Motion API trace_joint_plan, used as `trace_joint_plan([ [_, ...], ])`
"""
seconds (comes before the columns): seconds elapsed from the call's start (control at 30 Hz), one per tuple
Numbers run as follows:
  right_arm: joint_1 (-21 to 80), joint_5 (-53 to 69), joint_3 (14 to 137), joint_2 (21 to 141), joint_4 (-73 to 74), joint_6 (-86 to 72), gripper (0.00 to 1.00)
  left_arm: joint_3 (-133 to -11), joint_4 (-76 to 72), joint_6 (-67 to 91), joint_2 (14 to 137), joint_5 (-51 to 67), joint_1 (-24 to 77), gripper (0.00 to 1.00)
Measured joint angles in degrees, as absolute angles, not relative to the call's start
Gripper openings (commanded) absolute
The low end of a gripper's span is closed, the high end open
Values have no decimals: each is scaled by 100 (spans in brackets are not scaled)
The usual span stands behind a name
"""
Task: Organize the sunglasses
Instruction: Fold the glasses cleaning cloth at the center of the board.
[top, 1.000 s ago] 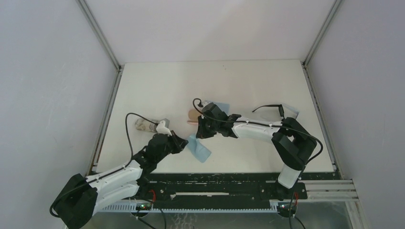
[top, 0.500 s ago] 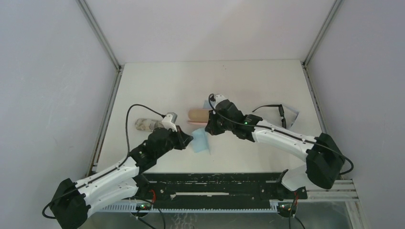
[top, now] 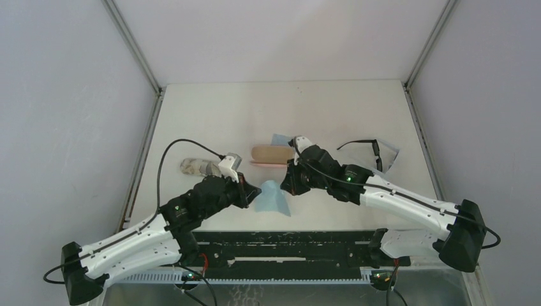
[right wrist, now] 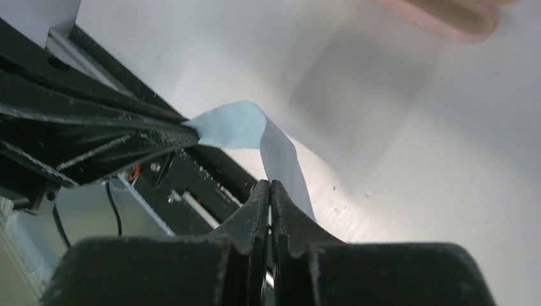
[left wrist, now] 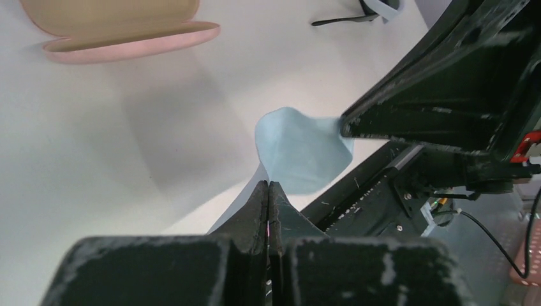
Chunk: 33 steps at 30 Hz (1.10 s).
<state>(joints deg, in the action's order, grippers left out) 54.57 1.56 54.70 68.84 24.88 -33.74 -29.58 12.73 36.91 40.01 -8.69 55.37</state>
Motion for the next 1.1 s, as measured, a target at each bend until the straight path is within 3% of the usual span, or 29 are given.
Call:
trace_joint_plan([
  [0.33,5341,362,4692,6554,2655,-3750,0,-3240,1573,3706,4731,-987,5706,0],
  [1.1,4075,814,4639,8324,1599,-2860,0,-3240,97,2838,6949,-1280,5050,0],
])
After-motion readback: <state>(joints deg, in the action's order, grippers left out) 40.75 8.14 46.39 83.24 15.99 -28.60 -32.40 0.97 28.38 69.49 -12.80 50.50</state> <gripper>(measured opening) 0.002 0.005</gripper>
